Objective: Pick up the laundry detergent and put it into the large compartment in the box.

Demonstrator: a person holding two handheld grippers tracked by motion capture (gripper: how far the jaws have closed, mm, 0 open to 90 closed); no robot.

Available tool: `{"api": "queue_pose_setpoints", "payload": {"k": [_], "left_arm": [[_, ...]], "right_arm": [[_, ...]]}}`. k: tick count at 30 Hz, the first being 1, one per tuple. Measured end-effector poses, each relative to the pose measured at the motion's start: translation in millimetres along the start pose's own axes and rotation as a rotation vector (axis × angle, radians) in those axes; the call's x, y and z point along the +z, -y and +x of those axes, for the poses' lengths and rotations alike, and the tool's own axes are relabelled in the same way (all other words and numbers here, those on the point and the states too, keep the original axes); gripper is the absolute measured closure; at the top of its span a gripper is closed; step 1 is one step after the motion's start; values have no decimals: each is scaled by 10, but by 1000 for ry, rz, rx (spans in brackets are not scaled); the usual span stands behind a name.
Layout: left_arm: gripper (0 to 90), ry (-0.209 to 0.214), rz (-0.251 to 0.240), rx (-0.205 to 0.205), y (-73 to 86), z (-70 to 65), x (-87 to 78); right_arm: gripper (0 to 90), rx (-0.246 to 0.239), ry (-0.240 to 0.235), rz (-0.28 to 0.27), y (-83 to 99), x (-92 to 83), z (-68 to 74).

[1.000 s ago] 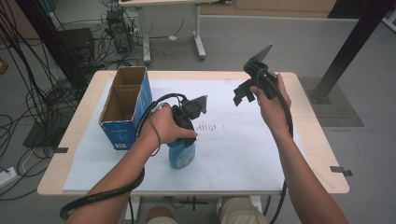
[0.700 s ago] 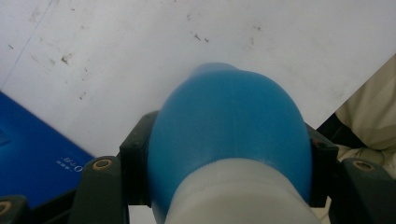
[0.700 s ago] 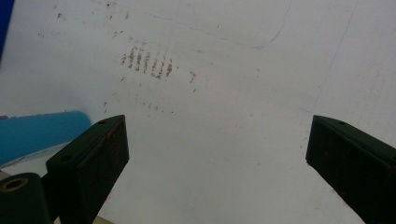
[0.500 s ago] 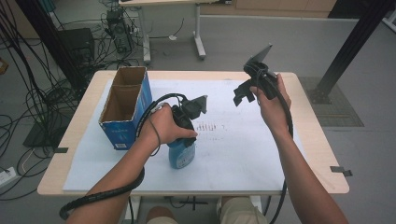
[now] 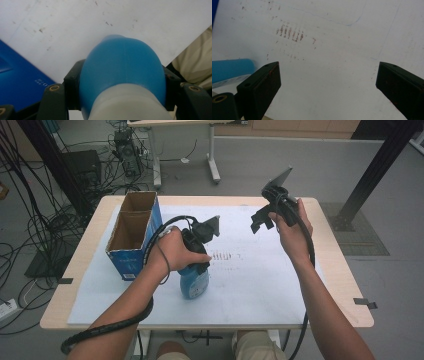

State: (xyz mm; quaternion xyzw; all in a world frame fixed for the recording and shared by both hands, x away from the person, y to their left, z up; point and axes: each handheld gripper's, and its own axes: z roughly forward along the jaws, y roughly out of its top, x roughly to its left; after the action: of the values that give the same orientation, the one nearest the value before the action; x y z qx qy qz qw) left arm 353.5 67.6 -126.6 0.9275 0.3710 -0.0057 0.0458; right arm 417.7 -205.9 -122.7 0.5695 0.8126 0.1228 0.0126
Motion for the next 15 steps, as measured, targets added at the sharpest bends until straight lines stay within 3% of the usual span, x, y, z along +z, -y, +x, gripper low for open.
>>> {"api": "queue_pose_setpoints", "payload": {"k": [3, 4, 8, 15], "left_arm": [[377, -5, -8, -17, -14, 13, -179], [378, -19, -12, -33, -37, 21, -366], [377, -43, -18, -64, -90, 66, -767], [377, -46, -40, -150, -161, 225, -1519]], "right_arm": [[55, -1, 0, -2, 6, -5, -3], [55, 0, 3, -3, 13, -16, -2], [55, 3, 3, -6, 23, -46, -11], [55, -13, 11, -10, 19, -95, 48]]}}
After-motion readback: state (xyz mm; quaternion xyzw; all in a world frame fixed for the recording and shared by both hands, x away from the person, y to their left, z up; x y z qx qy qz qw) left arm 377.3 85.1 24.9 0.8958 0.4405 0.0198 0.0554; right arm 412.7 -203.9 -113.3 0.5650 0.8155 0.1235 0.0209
